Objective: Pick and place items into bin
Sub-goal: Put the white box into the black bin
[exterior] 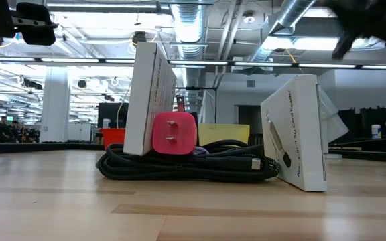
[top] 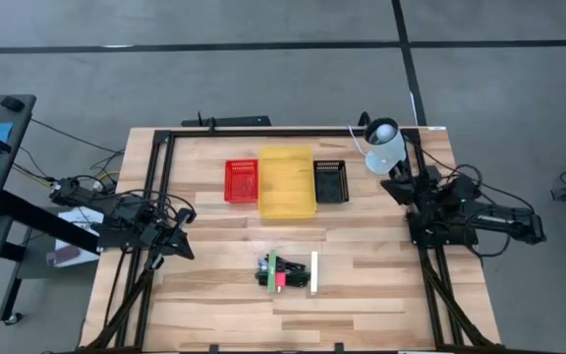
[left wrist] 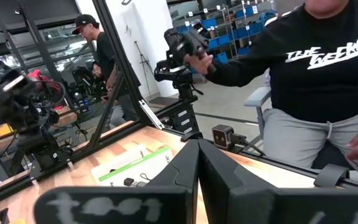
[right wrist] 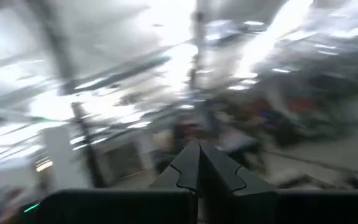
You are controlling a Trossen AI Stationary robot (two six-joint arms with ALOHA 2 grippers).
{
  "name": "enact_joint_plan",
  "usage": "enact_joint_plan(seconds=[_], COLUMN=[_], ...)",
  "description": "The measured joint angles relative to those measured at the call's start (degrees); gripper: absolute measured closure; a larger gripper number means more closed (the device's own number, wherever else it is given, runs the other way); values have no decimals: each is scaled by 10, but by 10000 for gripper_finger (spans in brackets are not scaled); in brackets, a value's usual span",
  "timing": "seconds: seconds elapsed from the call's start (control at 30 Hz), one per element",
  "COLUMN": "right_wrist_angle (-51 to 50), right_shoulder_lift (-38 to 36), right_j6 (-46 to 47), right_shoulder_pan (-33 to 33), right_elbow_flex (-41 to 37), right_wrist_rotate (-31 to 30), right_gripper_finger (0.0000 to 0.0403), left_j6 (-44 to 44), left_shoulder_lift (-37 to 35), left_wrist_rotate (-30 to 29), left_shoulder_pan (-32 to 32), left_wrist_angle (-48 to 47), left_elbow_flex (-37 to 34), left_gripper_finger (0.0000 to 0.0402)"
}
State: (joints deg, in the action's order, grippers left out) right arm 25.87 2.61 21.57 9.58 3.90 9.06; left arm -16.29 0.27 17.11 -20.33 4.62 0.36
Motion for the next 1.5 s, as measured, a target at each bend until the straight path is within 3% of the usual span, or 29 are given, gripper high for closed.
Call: enact_joint_plan(seconds=[0.17, 0.43, 0.7, 0.9, 1.03, 1.5], right_wrist_angle=[-1, -81, -238, -314, -314, -365], right_shoulder_lift=[0, 44, 194, 282, 307, 367], right_j6=[-35, -120, -281, -430, -485, -596], right_shoulder_pan=[-20, -65, -112, -117, -117, -118], right_elbow_flex=[64, 181, 306, 382, 404, 407], right_wrist_rotate=[120, 180, 175, 67, 27, 27], right_gripper_finger=[399, 399, 399, 393, 393, 402], left_j6=[0, 0, 0, 0, 0, 0], left_shoulder_lift=[0, 0, 0, 0, 0, 0], left_wrist_rotate=[0, 0, 0, 0, 0, 0], left_shoulder_pan=[0, 0, 0, 0, 0, 0], left_wrist_angle=[0, 0, 0, 0, 0, 0], left_elbow_flex=[0, 0, 0, 0, 0, 0], left_gripper_finger=[401, 401, 401, 401, 402, 402])
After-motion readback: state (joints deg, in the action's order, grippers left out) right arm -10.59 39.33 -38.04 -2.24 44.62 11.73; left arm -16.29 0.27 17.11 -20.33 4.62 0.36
